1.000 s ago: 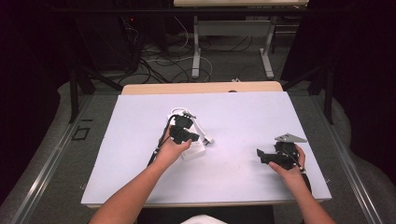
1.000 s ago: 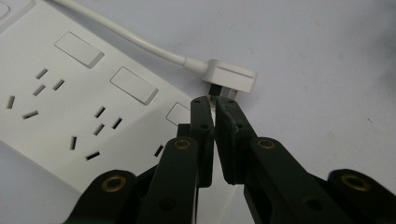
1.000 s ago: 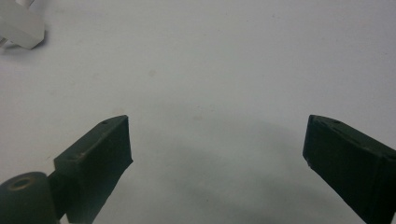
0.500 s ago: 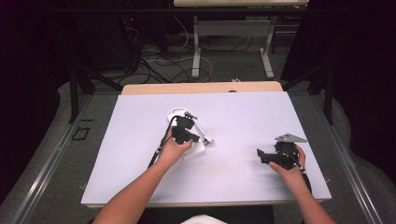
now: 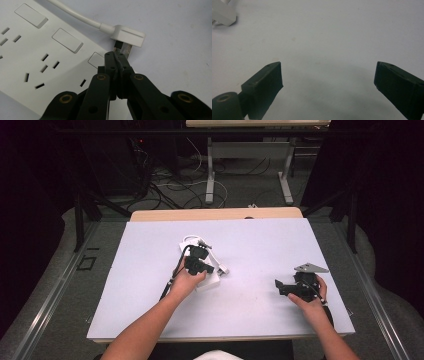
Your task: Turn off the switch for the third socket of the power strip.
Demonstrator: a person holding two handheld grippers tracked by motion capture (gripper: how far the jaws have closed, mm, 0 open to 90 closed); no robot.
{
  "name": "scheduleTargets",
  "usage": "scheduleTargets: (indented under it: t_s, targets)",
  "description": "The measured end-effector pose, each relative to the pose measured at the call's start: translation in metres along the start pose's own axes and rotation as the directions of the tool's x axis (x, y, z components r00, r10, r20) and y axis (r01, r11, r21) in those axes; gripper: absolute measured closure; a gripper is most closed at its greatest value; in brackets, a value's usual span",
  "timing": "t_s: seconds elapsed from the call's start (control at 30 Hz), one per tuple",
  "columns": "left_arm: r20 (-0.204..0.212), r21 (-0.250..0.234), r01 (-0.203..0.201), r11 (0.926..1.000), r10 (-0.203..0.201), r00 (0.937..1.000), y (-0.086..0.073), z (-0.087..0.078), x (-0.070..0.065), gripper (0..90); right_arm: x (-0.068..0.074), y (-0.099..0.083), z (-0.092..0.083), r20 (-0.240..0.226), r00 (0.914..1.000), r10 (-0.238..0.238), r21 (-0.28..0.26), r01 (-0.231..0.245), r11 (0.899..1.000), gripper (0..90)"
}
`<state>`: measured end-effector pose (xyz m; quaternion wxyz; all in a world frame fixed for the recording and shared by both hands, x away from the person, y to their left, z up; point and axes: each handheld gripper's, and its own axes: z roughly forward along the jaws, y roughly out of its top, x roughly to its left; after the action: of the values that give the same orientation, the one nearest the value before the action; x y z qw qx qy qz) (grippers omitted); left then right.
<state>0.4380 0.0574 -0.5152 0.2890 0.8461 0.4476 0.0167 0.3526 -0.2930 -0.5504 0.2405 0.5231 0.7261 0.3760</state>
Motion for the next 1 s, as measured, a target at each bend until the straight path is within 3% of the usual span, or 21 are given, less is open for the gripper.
scheduleTargets:
  t_s: [0.3,0.37,0.6,0.67,0.77,1.0]
  targets:
    - [-0.003,-0.003,-0.01,0.9999,0.01,0.9999,-0.0009,0.0007,0.0006,90.0,0.0005,0.0001,0.0,0.001,1.0,-0.002,0.0,0.002,1.0,7.5]
    - [-0.004,0.013,-0.03,0.9994,0.03,0.9995,-0.0004,0.0014,0.0013,90.0,0.0003,0.0001,0.0,0.001,1.0,-0.003,0.0,0.003,1.0,7.5]
    - [-0.001,0.005,-0.011,0.9999,0.011,0.9999,-0.0019,0.0017,0.0001,90.0,0.0004,0.0002,-0.0004,0.002,1.0,0.0,-0.001,0.0,1.0,7.5]
    - [-0.005,0.009,-0.028,0.9996,0.028,0.9996,-0.0016,0.0012,0.0018,90.0,0.0005,0.0001,-0.0002,0.001,1.0,-0.001,0.0,0.001,1.0,7.5]
    - [0.002,0.006,-0.013,0.9999,0.013,0.9999,-0.0019,0.0015,0.0011,90.0,0.0003,0.0001,0.0,0.001,1.0,-0.004,-0.001,0.004,1.0,7.5]
    - [0.0,0.002,-0.019,0.9998,0.019,0.9998,-0.0023,0.0012,0.0018,90.0,0.0002,-0.0001,0.0001,0.0,1.0,-0.001,0.0,0.001,1.0,7.5]
